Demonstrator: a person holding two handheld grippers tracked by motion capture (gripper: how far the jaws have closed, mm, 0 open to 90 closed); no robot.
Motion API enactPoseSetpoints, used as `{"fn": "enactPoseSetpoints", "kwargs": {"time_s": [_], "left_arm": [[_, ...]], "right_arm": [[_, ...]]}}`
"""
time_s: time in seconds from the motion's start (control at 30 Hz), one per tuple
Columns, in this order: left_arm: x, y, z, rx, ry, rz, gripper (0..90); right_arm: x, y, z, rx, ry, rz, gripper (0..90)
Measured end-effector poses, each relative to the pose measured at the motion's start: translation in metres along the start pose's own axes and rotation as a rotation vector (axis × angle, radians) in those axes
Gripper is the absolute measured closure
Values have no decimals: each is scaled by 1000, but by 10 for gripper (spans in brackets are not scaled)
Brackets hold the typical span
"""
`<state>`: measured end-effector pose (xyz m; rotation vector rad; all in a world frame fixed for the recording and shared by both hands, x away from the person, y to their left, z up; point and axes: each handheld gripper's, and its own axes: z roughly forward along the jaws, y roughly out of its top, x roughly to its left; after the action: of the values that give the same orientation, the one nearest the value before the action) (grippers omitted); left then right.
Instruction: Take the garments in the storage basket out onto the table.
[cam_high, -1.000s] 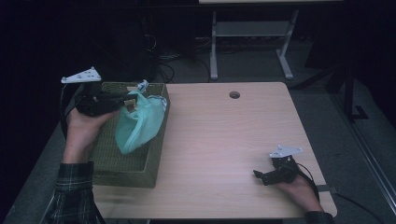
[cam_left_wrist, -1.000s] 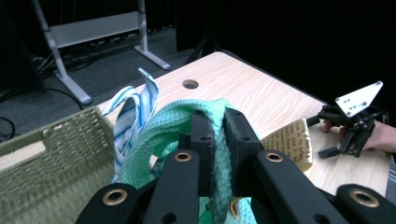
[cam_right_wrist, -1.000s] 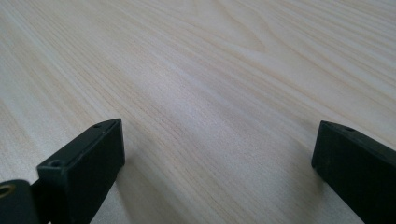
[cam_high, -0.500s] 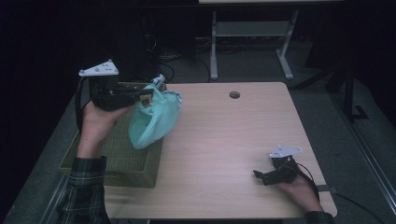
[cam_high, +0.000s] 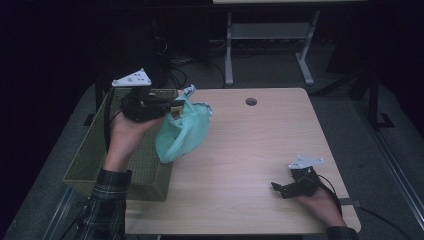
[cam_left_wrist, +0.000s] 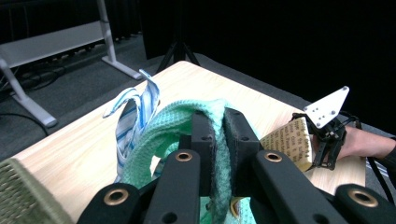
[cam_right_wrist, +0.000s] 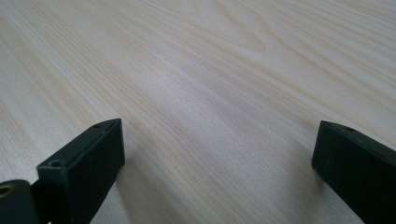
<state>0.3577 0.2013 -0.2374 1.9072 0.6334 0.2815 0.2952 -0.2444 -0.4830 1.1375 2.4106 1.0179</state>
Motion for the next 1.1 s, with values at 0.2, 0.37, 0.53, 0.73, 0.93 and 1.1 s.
{"fn": "enactPoseSetpoints", "kwargs": {"time_s": [0.2,0.37,0.53,0.73,0.93,1.1], "left_arm": [[-9,-6,17,8,-20,-12,832],[-15,-13,30,10,-41,-14,831],[-18,-19,40,11,-52,-20,831],[-22,-28,50,-2,-76,-34,831],[-27,-38,61,2,-86,-40,831],[-32,-45,71,10,-89,-37,831]], "right_arm": [[0,0,0,0,0,0,22],[0,0,0,1,0,0,23],[0,0,0,1,0,0,23],[0,0,0,1,0,0,23],[0,0,0,0,0,0,22],[0,0,0,-1,-2,-2,23]]}}
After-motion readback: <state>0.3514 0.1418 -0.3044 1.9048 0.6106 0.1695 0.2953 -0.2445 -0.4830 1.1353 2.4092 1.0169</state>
